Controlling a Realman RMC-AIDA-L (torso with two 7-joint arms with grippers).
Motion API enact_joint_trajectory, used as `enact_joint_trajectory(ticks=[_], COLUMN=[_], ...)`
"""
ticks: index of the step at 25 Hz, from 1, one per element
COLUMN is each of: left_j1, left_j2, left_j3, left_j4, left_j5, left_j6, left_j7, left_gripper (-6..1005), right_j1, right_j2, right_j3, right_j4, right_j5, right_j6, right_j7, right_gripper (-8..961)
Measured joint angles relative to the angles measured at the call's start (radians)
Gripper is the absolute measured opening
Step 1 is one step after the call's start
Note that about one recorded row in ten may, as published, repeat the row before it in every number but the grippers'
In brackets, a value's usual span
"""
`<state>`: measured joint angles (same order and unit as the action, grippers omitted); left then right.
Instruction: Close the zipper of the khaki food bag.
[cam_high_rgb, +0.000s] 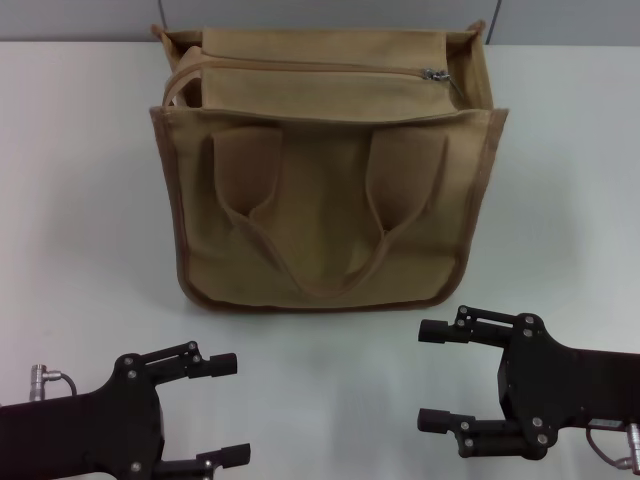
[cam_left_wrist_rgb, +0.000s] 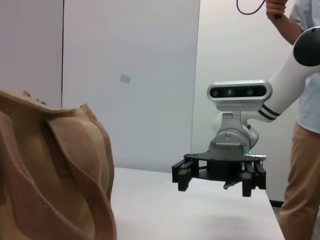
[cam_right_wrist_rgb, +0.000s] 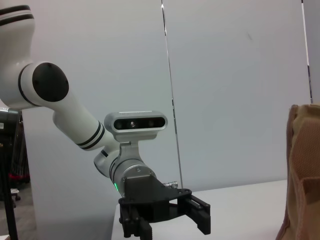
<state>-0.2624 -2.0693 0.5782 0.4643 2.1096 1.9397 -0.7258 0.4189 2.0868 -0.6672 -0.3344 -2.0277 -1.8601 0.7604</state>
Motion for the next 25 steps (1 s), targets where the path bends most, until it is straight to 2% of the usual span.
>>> enact_joint_trajectory(ticks=[25], left_j1=[-0.003], left_j2=[-0.002], left_j3=[0.000], left_j4=[-0.009], left_j5=[-0.004], left_j6=[0.002], left_j7=[0.003], left_gripper=[776], right_j1=[0.019], right_j2=[0.001], right_j3=[0.000], right_j4=[0.036], right_j5=[0.000], right_j6=[0.018], right_j7=[-0.014], right_gripper=[768])
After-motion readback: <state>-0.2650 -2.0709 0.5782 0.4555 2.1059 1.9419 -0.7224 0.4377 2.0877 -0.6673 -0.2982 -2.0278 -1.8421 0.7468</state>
